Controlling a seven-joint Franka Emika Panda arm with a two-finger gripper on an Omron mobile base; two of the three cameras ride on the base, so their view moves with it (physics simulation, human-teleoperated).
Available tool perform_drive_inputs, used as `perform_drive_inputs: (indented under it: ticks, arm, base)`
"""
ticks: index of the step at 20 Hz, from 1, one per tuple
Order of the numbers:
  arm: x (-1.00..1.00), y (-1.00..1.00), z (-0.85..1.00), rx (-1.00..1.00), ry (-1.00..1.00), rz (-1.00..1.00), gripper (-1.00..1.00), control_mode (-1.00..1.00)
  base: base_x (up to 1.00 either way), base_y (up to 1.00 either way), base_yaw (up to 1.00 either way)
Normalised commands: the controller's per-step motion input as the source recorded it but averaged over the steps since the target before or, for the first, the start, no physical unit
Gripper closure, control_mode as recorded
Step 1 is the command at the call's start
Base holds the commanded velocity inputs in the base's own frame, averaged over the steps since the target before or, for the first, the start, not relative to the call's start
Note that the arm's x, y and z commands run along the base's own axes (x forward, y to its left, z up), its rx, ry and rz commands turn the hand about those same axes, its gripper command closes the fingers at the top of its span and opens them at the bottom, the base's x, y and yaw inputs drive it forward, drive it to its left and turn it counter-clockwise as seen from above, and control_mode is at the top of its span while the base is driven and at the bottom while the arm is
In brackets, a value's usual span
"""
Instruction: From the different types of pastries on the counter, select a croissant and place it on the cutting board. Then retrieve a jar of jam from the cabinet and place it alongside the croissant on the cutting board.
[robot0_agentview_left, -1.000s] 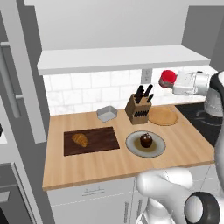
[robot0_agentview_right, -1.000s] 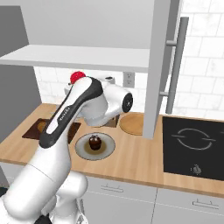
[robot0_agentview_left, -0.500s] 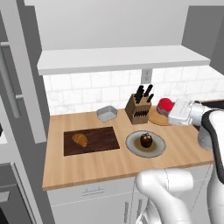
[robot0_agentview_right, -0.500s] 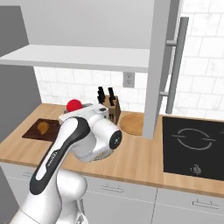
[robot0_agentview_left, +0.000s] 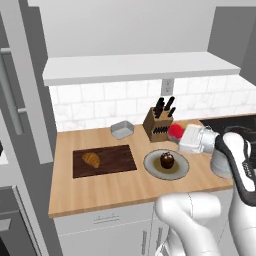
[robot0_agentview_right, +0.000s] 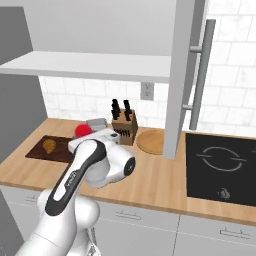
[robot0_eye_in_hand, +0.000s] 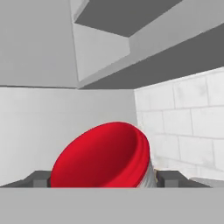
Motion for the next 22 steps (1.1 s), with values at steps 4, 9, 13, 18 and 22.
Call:
perform_drive_inputs:
  ticks: [4,9,13,18,22]
  arm:
    - [0.55,0.24,-0.49,0.00,0.12,0.32,1.00,-1.00]
    - [0.38,0.25,-0.52,0.00,0.03,0.21,1.00,-1.00]
    - [0.12,0.24,-0.20,0.00,-0.03,0.02,1.00,-1.00]
    - [0.13,0.43,0.02,0.00,-0.02,0.00,1.00,-1.00]
    - [0.47,0.61,-0.31,-0.15,0.00,0.00,1.00,-1.00]
  base:
    - [0.00,0.00,0.00]
    - [0.00,0.00,0.00]
    - [0.00,0.00,0.00]
    - [0.00,0.00,0.00]
    - [0.00,0.00,0.00]
